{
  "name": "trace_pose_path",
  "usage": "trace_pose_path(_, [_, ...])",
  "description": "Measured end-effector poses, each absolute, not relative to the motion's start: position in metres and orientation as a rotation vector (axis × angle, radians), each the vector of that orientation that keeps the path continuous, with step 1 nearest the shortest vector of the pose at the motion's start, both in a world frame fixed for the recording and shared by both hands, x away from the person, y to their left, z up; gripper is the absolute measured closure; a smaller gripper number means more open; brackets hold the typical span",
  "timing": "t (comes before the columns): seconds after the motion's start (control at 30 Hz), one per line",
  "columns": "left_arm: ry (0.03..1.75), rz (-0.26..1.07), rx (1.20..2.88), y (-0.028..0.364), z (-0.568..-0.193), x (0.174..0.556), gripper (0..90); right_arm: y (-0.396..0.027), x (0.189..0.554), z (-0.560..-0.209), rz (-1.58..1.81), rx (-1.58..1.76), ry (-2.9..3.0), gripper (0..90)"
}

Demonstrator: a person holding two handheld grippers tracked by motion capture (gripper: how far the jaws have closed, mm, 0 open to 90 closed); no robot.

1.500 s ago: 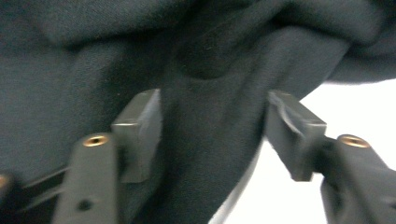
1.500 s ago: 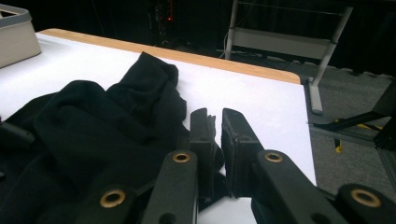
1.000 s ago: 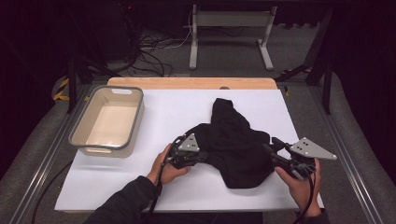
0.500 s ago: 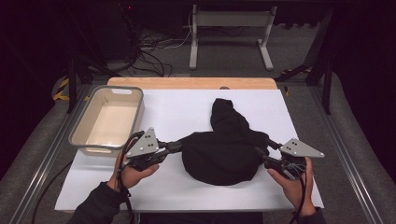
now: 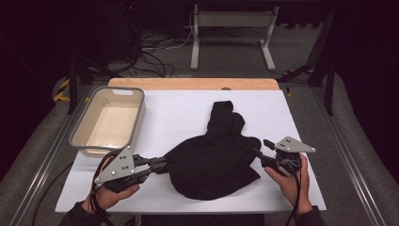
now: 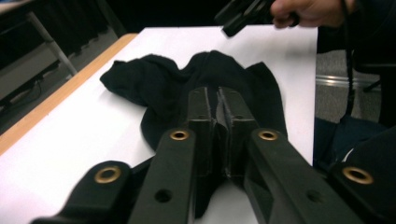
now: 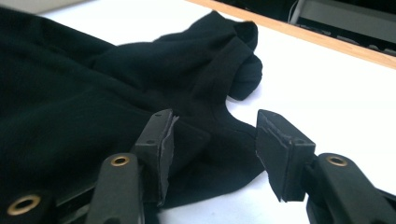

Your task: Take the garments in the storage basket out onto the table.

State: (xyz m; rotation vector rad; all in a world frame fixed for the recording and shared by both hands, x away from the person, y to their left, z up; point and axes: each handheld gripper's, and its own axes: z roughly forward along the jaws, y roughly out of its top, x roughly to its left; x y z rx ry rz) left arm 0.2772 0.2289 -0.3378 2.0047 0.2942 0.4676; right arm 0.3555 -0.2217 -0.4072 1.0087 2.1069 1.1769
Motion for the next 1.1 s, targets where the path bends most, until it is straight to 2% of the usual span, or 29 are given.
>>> trace_pose_path(0.2, [0.331,0.455,2.026,0.217,-0.347,0.292,79.1,-0.216,0.379,-0.414,1.146,1.018,2.142,47.4])
trace_pose_path(0.33, [0.376,0.444,2.085,0.198,-0.361,0.316,70.4,-0.205,0.402,-0.413,1.113,0.995,2.172,47.2])
trace_pose_path(0.47, [0.464,0.441,2.110,0.176,-0.374,0.355,56.2,-0.196,0.428,-0.412,1.126,1.018,2.222,46.8])
trace_pose_path(0.57, [0.488,0.493,2.191,0.152,-0.390,0.390,52.5,-0.186,0.442,-0.415,1.139,1.021,2.266,46.6])
trace_pose_path(0.7, [0.582,0.420,2.256,0.133,-0.415,0.434,49.3,-0.170,0.464,-0.426,1.071,1.032,2.361,42.9])
trace_pose_path(0.77, [0.596,0.450,2.313,0.125,-0.429,0.451,45.6,-0.165,0.476,-0.433,1.000,1.052,2.373,43.9])
trace_pose_path(0.8, [0.606,0.470,2.337,0.122,-0.435,0.458,45.9,-0.164,0.479,-0.435,0.981,1.058,2.378,46.3])
trace_pose_path(0.83, [0.633,0.418,2.334,0.122,-0.441,0.467,46.6,-0.164,0.483,-0.438,0.963,1.070,2.381,49.4])
trace_pose_path(0.87, [0.650,0.398,2.332,0.122,-0.444,0.471,47.3,-0.164,0.485,-0.440,0.959,1.091,2.376,62.0])
trace_pose_path(0.97, [0.696,0.350,2.309,0.123,-0.452,0.480,50.3,-0.163,0.487,-0.443,0.946,1.064,2.395,78.1])
trace_pose_path(1.03, [0.689,0.331,2.312,0.123,-0.451,0.480,53.6,-0.165,0.486,-0.442,0.977,1.057,2.379,81.2])
trace_pose_path(1.1, [0.664,0.307,2.321,0.122,-0.451,0.479,71.4,-0.170,0.483,-0.435,1.002,1.049,2.332,83.2])
